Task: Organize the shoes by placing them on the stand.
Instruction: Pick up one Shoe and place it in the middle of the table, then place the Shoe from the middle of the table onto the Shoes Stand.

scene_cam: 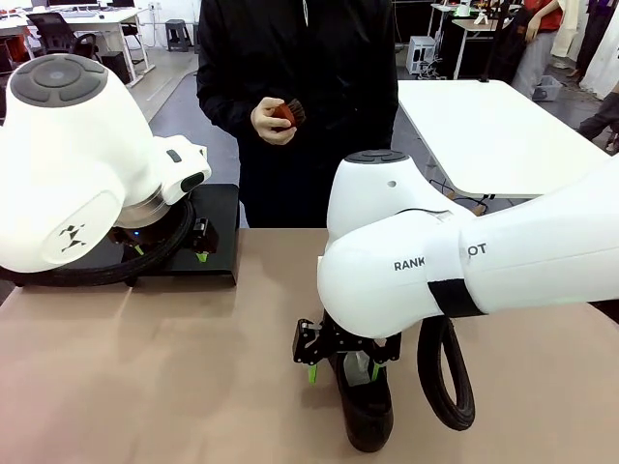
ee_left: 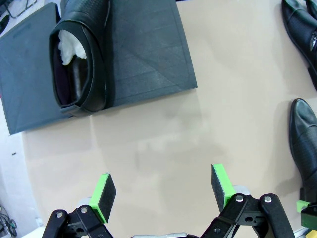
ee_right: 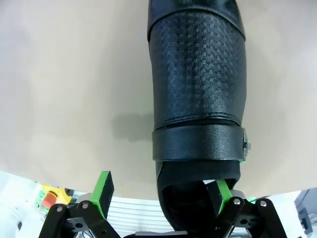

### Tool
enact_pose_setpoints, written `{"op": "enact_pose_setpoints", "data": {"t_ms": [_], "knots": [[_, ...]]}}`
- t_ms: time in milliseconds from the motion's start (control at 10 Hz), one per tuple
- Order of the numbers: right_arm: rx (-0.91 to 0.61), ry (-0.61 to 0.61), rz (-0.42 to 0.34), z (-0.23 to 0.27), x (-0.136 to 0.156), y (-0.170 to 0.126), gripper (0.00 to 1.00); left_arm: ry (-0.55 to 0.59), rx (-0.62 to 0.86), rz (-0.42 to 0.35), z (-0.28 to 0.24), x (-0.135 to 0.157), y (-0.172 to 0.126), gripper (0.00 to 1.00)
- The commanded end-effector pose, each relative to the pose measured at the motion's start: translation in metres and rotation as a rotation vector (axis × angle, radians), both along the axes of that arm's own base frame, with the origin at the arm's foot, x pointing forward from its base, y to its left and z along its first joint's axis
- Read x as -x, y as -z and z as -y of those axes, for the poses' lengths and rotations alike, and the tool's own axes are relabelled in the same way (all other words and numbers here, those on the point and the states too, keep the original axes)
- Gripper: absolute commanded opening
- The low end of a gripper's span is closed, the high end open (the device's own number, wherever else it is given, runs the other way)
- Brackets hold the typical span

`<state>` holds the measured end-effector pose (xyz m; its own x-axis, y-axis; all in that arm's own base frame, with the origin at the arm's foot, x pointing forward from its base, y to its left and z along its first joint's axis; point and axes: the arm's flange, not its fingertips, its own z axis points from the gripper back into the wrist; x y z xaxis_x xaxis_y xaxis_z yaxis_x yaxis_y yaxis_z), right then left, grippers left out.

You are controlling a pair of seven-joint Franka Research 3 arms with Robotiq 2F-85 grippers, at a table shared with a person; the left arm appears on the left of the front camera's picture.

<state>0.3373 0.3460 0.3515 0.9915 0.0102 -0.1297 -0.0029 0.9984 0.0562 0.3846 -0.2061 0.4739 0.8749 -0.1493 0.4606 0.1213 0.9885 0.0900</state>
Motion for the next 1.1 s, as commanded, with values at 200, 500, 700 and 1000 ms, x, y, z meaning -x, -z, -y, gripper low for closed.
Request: {"op": "enact_pose_setpoints", "data": {"t_ms": [200,500,700,1000], "knots": [[-0.003,0.011,0.015,0.003,-0.004,0.004,1.0,-0.019,-0.01,0.015,0.001,0.001,0.0,1.0],[-0.003,0.011,0.015,0.003,-0.004,0.004,1.0,-0.019,-0.01,0.015,0.001,0.001,0.0,1.0],[-0.003,0.011,0.015,0.003,-0.004,0.004,1.0,-0.019,-0.01,0.015,0.001,0.001,0.0,1.0],[0.092,-0.015,0.076,0.015,0.012,-0.02,1.0,-0.019,-0.01,0.015,0.001,0.001,0.0,1.0]]}}
